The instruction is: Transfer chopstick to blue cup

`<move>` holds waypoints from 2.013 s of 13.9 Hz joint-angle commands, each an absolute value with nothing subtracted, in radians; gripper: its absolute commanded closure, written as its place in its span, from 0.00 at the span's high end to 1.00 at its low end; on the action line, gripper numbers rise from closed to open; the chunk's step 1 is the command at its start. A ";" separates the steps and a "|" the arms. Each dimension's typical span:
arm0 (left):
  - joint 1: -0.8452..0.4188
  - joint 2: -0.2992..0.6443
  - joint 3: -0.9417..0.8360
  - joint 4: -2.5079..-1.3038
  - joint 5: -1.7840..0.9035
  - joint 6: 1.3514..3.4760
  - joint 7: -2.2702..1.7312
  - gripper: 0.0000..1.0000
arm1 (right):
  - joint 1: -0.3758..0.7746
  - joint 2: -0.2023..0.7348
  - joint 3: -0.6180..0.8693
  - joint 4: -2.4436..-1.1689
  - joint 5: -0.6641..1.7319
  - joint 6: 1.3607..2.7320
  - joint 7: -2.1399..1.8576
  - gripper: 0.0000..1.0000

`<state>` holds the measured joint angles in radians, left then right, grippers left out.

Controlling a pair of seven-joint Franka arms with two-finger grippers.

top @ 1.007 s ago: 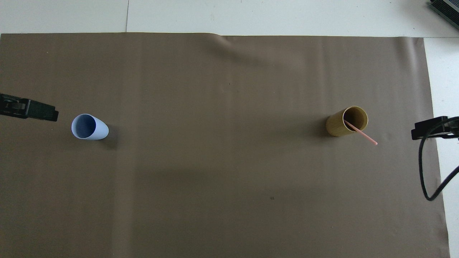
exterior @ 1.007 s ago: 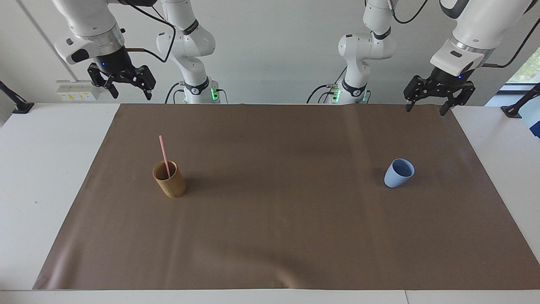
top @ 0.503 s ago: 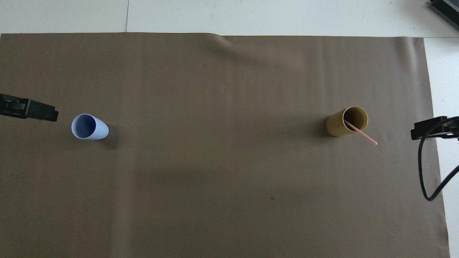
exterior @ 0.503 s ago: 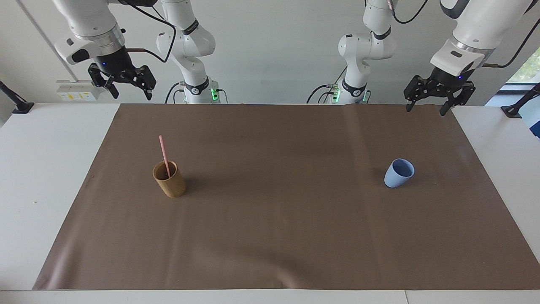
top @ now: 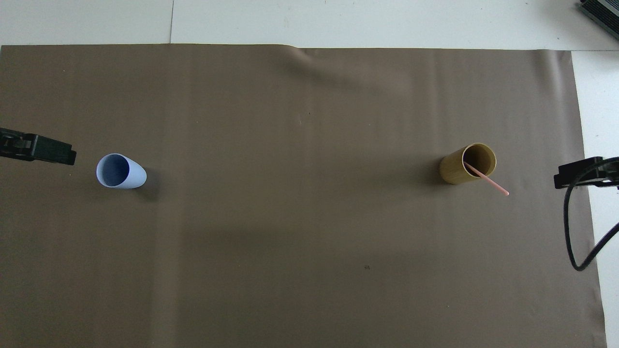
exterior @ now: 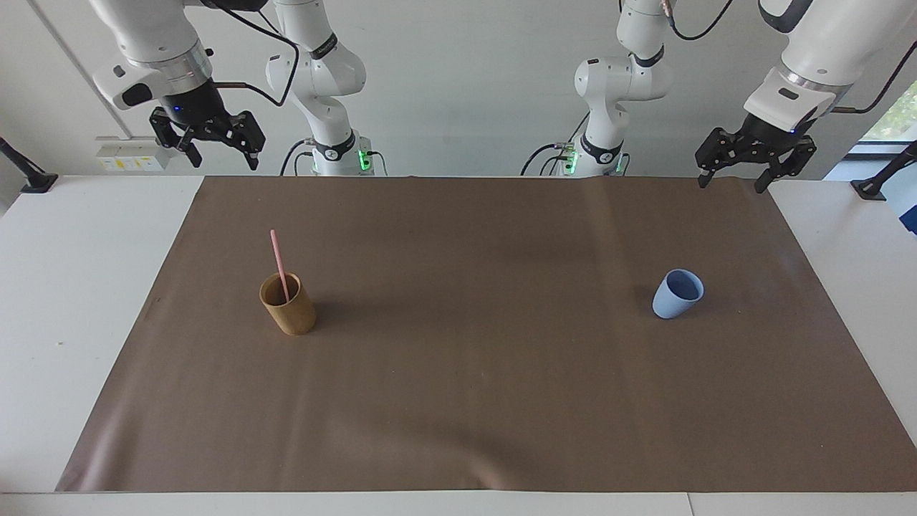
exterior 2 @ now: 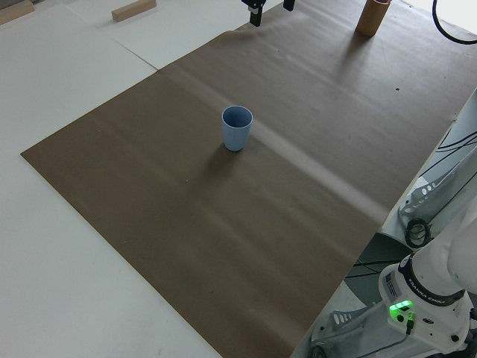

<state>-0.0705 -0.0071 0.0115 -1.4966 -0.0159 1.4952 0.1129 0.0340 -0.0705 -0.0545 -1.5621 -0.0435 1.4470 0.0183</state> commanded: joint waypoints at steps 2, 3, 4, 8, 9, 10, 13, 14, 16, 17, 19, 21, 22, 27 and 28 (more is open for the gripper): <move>-0.051 -0.014 0.003 -1.494 0.000 1.474 0.117 1.00 | 0.034 -0.086 -0.052 -1.582 -0.040 1.451 0.035 1.00; -0.045 -0.014 0.003 -1.494 -0.002 1.474 0.117 1.00 | 0.034 -0.086 -0.052 -1.580 -0.040 1.451 0.034 1.00; -0.044 -0.014 0.003 -1.494 -0.002 1.474 0.117 1.00 | 0.032 -0.086 -0.052 -1.580 -0.040 1.451 0.035 1.00; -0.043 -0.014 0.003 -1.494 -0.005 1.470 0.140 1.00 | 0.029 -0.086 -0.052 -1.582 -0.040 1.451 0.034 1.00; -0.043 -0.014 0.003 -1.494 -0.006 1.470 0.140 1.00 | 0.029 -0.086 -0.052 -1.582 -0.040 1.451 0.034 1.00; -0.043 -0.014 0.003 -1.496 -0.006 1.468 0.140 1.00 | 0.029 -0.086 -0.052 -1.582 -0.040 1.451 0.034 1.00; -0.043 -0.018 0.005 -1.502 -0.006 1.462 0.149 1.00 | 0.029 -0.086 -0.052 -1.582 -0.040 1.451 0.035 1.00; -0.041 -0.021 0.003 -1.505 -0.006 1.462 0.150 1.00 | 0.028 -0.086 -0.052 -1.582 -0.040 1.451 0.035 1.00; -0.043 -0.023 0.003 -1.509 -0.006 1.462 0.150 1.00 | 0.028 -0.086 -0.052 -1.582 -0.040 1.451 0.034 1.00; -0.043 -0.023 0.003 -1.509 -0.006 1.462 0.150 1.00 | 0.028 -0.086 -0.052 -1.582 -0.040 1.451 0.034 1.00; -0.043 -0.023 0.003 -1.511 -0.006 1.462 0.150 1.00 | 0.026 -0.086 -0.052 -1.582 -0.040 1.451 0.034 1.00; -0.043 -0.023 0.003 -1.511 -0.006 1.462 0.152 1.00 | 0.026 -0.086 -0.052 -1.582 -0.040 1.451 0.035 1.00; -0.043 -0.023 0.005 -1.511 -0.006 1.462 0.152 1.00 | 0.026 -0.086 -0.052 -1.582 -0.040 1.453 0.035 1.00; -0.043 -0.023 0.003 -1.511 -0.006 1.462 0.152 1.00 | 0.025 -0.086 -0.052 -1.583 -0.040 1.460 0.037 1.00; -0.043 -0.023 0.003 -1.511 -0.006 1.463 0.152 1.00 | 0.025 -0.086 -0.052 -1.585 -0.040 1.460 0.037 1.00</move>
